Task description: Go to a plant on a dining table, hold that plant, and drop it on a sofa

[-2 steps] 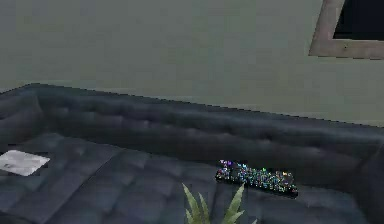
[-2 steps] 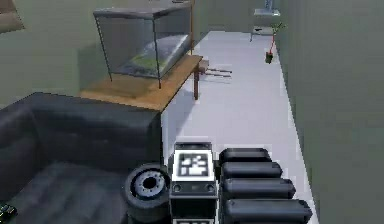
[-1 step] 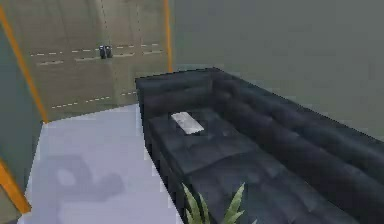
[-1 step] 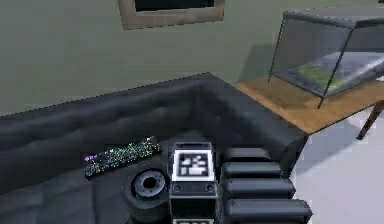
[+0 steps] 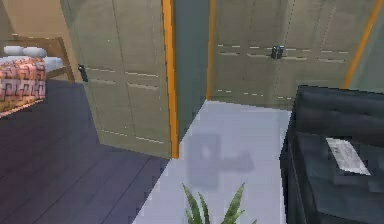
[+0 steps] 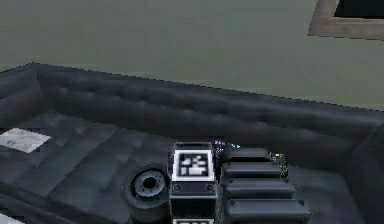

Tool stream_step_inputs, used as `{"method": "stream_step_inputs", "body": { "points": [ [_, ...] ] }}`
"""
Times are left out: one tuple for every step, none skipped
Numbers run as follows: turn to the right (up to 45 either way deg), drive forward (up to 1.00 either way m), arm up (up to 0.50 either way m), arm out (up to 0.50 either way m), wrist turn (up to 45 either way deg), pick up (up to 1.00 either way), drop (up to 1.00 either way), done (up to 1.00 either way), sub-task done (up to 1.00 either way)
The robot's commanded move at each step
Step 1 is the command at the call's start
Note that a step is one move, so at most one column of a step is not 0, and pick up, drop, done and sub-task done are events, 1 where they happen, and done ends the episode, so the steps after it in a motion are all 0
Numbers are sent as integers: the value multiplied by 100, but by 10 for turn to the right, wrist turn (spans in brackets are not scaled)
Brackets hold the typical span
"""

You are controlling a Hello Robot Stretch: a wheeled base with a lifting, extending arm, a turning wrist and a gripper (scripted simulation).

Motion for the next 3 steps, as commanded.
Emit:
{"method": "stream_step_inputs", "body": {
  "points": [
    [-300, 0, 0, 0, 0, 0, 0, 0, 0],
    [0, 0, 0, 48, 0, 0, 0, 0, 0],
    [0, 0, 0, 0, 450, 0, 0, 0, 0]
  ]
}}
